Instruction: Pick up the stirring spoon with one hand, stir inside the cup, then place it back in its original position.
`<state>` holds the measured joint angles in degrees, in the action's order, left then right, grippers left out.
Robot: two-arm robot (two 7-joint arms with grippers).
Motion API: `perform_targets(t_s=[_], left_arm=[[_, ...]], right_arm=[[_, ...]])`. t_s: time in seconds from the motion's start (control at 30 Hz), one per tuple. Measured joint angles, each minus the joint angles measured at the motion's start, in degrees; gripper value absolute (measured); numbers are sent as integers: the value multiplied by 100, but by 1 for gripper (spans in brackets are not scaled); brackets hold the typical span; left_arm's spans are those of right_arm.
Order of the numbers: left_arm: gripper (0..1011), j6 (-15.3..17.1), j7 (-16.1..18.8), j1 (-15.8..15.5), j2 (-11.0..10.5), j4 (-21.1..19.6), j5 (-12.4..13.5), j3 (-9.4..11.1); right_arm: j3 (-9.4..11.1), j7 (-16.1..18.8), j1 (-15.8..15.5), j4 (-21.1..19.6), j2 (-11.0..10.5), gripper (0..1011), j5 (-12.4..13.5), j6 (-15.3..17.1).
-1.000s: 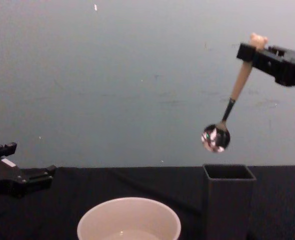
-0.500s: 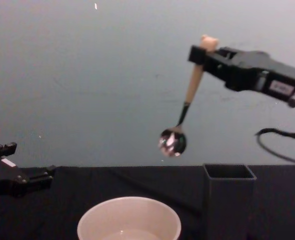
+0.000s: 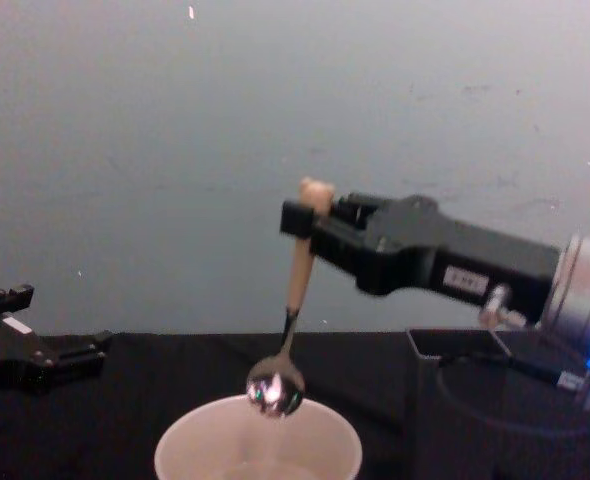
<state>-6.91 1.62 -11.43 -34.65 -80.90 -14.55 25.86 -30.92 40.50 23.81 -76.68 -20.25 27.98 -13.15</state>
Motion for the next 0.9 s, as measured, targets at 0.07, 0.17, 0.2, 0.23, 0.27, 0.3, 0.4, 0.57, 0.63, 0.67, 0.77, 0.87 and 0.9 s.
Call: perform_targets(t_s=[0.07, 0.17, 0.2, 0.23, 0.27, 0.3, 0.4, 0.57, 0.63, 0.67, 0.77, 0.87, 0.9], left_arm=[[1001, 0, 0, 0, 0, 0, 0, 0], [1001, 0, 0, 0, 0, 0, 0, 0], [1001, 0, 0, 0, 0, 0, 0, 0], [1002, 0, 0, 0, 0, 0, 0, 0], [1001, 0, 0, 0, 0, 0, 0, 0], [1001, 0, 0, 0, 0, 0, 0, 0], [1002, 0, 0, 0, 0, 0, 0, 0], [1001, 0, 0, 0, 0, 0, 0, 0], [1001, 0, 0, 0, 0, 0, 0, 0], [1001, 0, 0, 0, 0, 0, 0, 0], [1001, 0, 0, 0, 0, 0, 0, 0], [1001, 0, 0, 0, 0, 0, 0, 0], [1001, 0, 0, 0, 0, 0, 0, 0]], right_arm=[[-39, 11, 19, 85, 31, 212, -40, -40], [-108, 8, 60, 255, 105, 212, -149, -139], [-122, 6, 70, 298, 125, 212, -179, -166], [-136, 5, 82, 346, 148, 212, -209, -190], [-159, 1, 105, 428, 189, 212, -257, -233], [-170, 0, 117, 474, 210, 212, -278, -251], [-208, 2, 171, 659, 284, 212, -358, -299], [-257, 36, 227, 891, 375, 212, -448, -334], [-270, 58, 238, 970, 405, 212, -470, -347], [-270, 58, 238, 970, 405, 212, -470, -347], [-278, 68, 244, 1043, 441, 212, -499, -361], [-279, 73, 244, 1063, 456, 212, -512, -361], [-279, 77, 245, 1076, 466, 212, -519, -361]])
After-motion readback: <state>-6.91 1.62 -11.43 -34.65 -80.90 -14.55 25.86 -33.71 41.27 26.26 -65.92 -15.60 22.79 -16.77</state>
